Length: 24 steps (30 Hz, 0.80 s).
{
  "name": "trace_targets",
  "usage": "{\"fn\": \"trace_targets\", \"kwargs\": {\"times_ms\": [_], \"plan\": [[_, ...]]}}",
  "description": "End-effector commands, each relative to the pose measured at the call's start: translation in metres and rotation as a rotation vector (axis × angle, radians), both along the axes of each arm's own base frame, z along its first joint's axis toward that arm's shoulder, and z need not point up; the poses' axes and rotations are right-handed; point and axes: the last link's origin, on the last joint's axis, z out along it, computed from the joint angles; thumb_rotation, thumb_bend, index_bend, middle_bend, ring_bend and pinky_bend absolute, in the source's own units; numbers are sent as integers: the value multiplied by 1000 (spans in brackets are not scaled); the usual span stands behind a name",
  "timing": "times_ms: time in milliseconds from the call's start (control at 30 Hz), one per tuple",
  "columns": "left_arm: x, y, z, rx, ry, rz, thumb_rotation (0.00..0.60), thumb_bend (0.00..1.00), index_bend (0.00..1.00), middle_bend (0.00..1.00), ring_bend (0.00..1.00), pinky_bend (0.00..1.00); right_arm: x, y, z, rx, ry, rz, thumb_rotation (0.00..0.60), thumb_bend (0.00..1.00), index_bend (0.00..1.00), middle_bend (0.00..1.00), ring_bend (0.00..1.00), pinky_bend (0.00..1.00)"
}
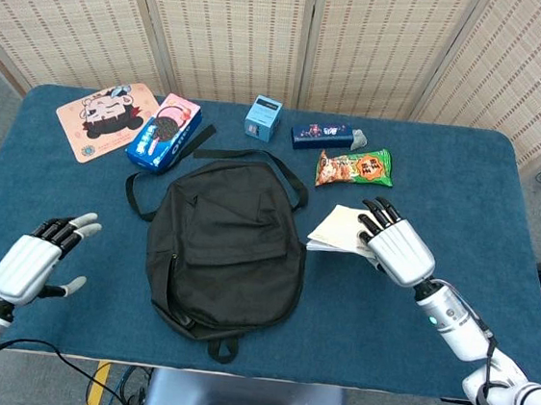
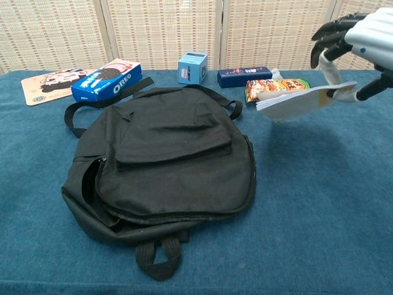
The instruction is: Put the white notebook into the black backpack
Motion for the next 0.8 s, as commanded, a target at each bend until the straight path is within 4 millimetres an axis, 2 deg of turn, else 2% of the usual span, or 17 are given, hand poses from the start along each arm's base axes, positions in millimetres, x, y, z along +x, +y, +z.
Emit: {"fn": "trace_targets", "kwargs": {"times_ms": [33,233,533,800], "plan": [[10,7,-10,-84,-6,-43,600,257,190,126,141,150,5,1,16,-39,-5,14,600,591,672,368,166,166],[30,14,-32,-183,-13,-129,600,257,191,126,142,150,9,2,33,-75,1,14,600,591,672,367,170,166],[70,27,-76,-302,-34,-248,600,257,190,126,144,150,8,3,47,-105,6,-1,600,590,672,368,170,166],[84,35,-113,-366,-5,-248,600,257,190,126,143,150,2,2,52,-108,0,-16,600,590,672,367,170,166]]}}
